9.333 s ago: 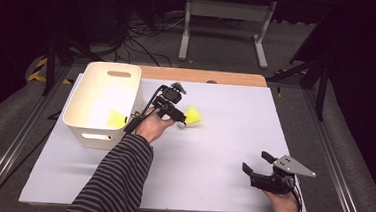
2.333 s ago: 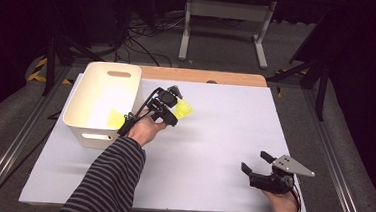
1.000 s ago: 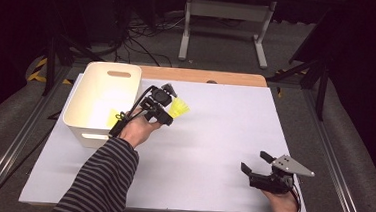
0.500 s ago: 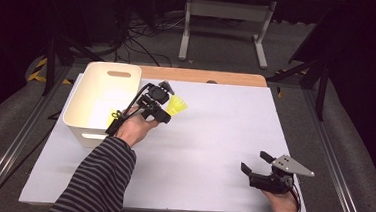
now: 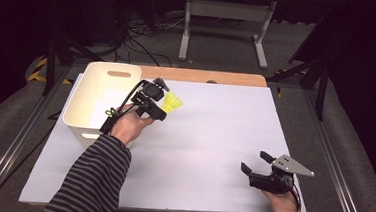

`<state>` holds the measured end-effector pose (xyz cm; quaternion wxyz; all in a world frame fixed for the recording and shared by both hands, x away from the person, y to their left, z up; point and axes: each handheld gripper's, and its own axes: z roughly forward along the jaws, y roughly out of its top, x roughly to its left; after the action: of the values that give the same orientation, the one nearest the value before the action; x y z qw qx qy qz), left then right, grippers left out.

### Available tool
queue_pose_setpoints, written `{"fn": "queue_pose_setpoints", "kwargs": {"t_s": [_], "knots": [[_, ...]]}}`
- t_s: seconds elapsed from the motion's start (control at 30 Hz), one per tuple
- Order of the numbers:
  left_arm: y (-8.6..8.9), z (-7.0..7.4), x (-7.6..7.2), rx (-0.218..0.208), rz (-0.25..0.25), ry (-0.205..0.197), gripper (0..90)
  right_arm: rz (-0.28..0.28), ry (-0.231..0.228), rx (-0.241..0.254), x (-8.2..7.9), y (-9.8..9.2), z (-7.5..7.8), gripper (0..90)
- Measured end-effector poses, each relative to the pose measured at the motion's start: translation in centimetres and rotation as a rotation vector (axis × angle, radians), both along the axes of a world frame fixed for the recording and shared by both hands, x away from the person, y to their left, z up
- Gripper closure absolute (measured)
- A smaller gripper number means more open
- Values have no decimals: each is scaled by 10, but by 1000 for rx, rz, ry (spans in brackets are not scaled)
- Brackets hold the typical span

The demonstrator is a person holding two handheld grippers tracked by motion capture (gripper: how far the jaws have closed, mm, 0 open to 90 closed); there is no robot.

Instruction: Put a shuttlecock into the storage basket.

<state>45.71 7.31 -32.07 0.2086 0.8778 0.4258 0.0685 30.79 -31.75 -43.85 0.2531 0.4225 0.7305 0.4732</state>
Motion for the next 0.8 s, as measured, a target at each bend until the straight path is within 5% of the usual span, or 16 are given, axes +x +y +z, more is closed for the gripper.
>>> {"fn": "queue_pose_setpoints", "kwargs": {"t_s": [0.8], "knots": [[16, 10, 3, 8, 28, 5, 650, -2, 1, 3, 0, -1, 0, 145]]}}
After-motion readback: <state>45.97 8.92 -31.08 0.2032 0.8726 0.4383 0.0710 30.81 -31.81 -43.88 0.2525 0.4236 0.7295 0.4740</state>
